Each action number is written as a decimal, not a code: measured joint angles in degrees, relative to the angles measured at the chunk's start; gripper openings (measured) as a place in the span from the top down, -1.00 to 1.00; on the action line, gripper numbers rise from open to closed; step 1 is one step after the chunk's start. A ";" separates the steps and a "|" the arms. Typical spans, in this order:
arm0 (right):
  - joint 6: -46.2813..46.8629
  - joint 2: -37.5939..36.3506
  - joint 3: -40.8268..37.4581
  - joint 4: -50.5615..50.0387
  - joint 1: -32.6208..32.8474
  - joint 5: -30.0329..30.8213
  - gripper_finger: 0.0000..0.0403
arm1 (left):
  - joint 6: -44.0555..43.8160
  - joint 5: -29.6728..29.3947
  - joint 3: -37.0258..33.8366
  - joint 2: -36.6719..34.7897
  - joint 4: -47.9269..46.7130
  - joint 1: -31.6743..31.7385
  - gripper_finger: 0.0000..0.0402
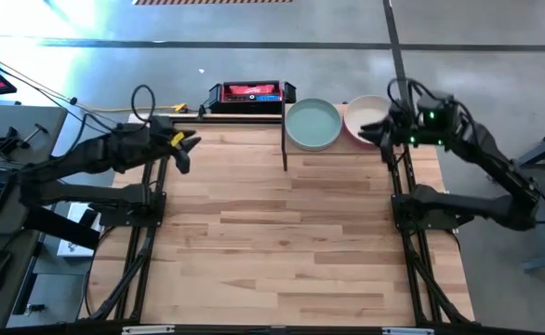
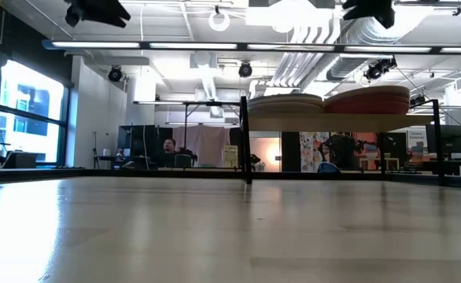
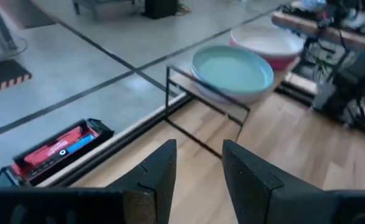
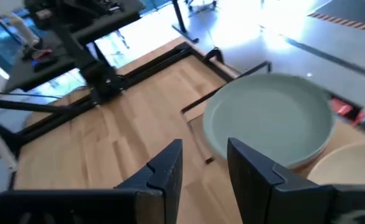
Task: Place and stack plates onto a shelf
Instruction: Return to Home Position
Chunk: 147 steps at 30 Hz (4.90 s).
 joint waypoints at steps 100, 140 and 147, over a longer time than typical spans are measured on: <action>9.09 -25.60 -62.70 50.38 25.44 8.46 0.46 | 11.52 16.64 -50.04 -39.25 23.43 -5.46 0.87; 4.02 -26.27 -62.68 44.24 40.89 27.90 0.46 | 18.54 11.98 -50.04 -39.27 23.87 -5.46 0.86; 4.01 -34.67 -62.68 41.55 40.89 27.85 0.46 | 18.54 12.00 -50.04 -39.27 23.85 -5.47 0.86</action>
